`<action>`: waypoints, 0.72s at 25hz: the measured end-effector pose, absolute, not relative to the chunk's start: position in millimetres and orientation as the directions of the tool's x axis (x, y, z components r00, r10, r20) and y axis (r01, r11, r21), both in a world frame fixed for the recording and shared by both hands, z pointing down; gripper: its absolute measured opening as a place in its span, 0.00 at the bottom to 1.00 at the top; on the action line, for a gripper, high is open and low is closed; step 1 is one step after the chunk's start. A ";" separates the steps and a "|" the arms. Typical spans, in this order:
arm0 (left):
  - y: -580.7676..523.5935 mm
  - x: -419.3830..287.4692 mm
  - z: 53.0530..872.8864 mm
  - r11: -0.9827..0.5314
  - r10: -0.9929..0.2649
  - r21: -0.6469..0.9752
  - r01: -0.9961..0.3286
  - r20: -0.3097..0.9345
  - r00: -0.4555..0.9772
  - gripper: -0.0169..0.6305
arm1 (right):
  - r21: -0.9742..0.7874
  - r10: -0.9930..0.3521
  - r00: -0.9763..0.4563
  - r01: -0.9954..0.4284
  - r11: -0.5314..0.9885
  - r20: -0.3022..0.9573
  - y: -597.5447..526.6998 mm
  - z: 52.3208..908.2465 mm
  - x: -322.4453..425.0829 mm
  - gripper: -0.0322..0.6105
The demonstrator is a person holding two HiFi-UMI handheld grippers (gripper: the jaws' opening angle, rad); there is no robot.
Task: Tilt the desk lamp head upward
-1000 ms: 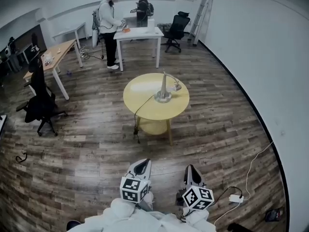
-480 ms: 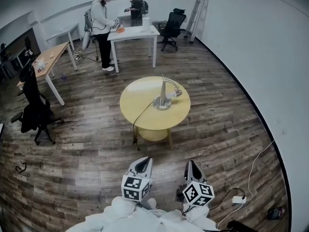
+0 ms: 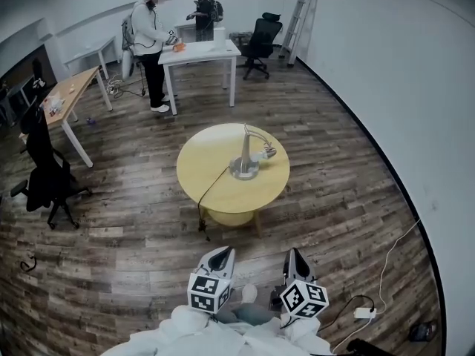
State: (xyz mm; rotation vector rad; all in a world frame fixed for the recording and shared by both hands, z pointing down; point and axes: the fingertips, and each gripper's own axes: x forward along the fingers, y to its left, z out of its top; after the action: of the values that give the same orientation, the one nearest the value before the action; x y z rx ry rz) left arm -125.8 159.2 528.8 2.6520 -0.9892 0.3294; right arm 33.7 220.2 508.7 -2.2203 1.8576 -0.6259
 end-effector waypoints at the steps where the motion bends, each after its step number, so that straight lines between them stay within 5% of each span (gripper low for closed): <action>1: 154.2 -121.7 530.9 -0.720 -0.600 0.190 -0.667 0.312 0.737 0.03 | -0.396 -0.971 0.129 -0.896 -0.201 0.201 214.0 509.4 37.8 0.07; 18: 26.8 -40.0 532.9 -0.666 -0.655 0.173 -0.726 0.329 0.680 0.03 | -0.410 -0.981 0.065 -0.902 -0.136 0.184 77.6 506.8 132.0 0.07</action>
State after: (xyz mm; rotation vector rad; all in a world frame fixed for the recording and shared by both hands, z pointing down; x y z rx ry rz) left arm -40.0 26.8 532.9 2.6046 -1.0990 0.3465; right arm 132.0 77.6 506.8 -2.1469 1.9301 -0.6264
